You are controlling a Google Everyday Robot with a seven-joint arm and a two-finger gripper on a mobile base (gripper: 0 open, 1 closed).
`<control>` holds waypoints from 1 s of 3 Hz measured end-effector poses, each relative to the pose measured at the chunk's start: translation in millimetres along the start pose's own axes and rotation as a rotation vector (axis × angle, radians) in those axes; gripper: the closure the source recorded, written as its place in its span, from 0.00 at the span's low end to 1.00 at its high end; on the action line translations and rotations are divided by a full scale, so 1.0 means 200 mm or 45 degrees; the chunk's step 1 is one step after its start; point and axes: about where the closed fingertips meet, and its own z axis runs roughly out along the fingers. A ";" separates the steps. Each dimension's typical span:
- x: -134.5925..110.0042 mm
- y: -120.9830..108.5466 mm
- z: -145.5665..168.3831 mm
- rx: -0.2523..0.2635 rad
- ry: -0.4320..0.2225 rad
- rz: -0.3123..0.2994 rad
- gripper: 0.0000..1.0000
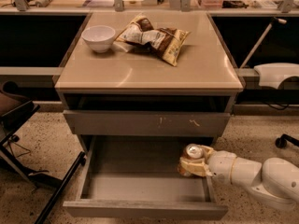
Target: Place orange can into middle drawer
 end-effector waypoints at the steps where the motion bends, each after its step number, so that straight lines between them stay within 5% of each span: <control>1: 0.04 0.02 0.01 0.002 0.008 0.004 1.00; 3: 0.49 -0.14 0.37 0.072 0.057 0.003 1.00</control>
Offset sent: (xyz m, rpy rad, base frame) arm 0.0257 0.0041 -0.1416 -0.0347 0.0520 -0.1072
